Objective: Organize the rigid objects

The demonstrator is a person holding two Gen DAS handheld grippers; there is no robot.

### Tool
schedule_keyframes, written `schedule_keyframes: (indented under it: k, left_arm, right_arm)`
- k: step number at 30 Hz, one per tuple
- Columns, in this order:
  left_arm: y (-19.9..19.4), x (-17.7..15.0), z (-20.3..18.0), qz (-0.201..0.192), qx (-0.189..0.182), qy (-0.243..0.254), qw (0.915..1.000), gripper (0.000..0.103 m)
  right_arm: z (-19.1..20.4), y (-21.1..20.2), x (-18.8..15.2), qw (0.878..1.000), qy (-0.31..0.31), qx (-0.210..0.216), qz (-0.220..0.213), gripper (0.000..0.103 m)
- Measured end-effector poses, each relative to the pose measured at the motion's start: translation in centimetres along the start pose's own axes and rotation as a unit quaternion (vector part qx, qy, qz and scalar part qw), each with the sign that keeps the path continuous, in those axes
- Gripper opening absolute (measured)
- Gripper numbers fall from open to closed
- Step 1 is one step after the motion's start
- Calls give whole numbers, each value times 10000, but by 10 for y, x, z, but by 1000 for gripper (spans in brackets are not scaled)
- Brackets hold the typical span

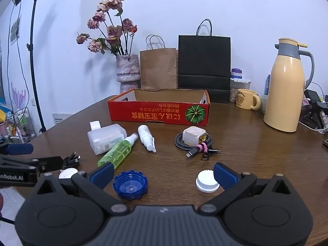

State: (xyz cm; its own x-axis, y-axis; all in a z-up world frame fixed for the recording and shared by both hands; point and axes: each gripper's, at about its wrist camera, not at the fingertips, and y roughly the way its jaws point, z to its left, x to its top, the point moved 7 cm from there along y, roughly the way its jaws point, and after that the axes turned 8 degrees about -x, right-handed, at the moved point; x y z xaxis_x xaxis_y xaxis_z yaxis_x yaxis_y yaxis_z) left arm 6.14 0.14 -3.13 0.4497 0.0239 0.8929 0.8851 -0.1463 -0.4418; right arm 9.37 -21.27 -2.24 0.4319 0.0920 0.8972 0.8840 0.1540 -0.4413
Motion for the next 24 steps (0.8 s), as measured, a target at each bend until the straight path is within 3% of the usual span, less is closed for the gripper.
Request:
schedule_keyframes:
  k: [24]
  left_arm:
    - [6, -3, -3, 132, 11, 50, 9999, 103]
  right_arm:
    - [0, 2, 0, 9999, 49, -8, 137, 103]
